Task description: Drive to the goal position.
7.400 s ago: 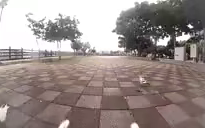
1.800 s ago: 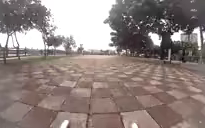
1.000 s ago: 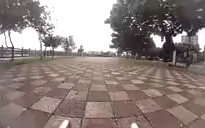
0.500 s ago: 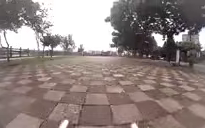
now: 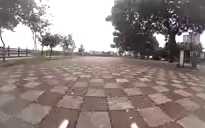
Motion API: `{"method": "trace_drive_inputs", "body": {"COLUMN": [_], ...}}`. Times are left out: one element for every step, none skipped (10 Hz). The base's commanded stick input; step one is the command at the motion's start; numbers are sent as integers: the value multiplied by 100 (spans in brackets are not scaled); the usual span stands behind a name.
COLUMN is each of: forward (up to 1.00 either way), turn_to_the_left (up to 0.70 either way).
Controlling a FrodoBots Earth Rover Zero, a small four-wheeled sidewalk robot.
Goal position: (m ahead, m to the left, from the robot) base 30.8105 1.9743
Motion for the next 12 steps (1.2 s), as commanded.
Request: {"method": "trace_drive_inputs", "body": {"forward": [100, 100, 100, 100, 100, 100, 100, 100, 100, 100, 100, 100], "turn_to_the_left": [0, 0, 0, 0, -14, -40, -37, -18, 0, 0, 0, 0]}}
